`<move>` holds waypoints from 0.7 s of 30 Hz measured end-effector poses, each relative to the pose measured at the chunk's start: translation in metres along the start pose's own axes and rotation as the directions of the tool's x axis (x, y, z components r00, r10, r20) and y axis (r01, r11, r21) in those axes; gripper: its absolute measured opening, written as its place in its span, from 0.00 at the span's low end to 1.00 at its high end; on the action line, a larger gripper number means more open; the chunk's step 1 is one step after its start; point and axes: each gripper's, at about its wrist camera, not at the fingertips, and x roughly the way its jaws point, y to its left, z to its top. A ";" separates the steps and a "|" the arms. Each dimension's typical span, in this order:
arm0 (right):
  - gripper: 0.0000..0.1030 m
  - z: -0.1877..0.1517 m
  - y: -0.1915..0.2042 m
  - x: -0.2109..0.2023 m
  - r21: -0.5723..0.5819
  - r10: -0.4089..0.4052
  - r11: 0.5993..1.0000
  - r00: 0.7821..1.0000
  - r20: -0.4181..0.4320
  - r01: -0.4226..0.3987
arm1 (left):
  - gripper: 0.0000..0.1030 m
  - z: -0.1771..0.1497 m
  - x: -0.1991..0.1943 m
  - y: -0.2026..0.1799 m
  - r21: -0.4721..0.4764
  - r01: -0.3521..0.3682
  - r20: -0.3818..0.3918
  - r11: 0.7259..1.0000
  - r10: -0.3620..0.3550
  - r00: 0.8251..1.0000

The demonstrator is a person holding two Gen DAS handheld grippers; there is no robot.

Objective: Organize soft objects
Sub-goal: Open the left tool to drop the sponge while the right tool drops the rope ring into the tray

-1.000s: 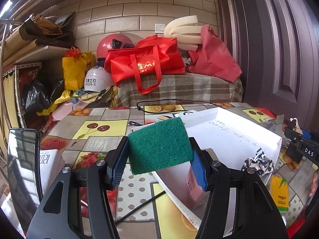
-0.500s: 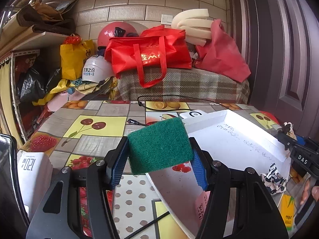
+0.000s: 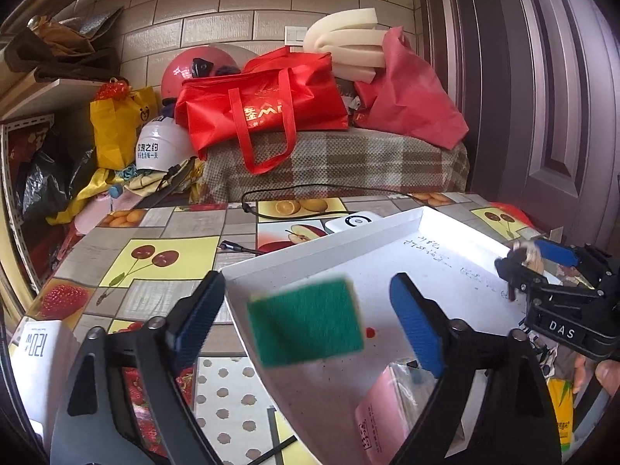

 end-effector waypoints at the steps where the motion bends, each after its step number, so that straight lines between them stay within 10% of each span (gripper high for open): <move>1: 0.80 0.000 0.000 -0.002 -0.001 -0.012 1.000 1.000 0.009 0.012 | 1.00 0.000 -0.001 -0.001 0.003 -0.005 0.007 1.000 0.005 1.000; 21: 1.00 -0.003 -0.011 -0.027 0.070 -0.063 0.996 0.988 0.139 0.053 | 1.00 -0.005 -0.021 0.003 -0.022 -0.056 0.053 0.998 0.057 0.997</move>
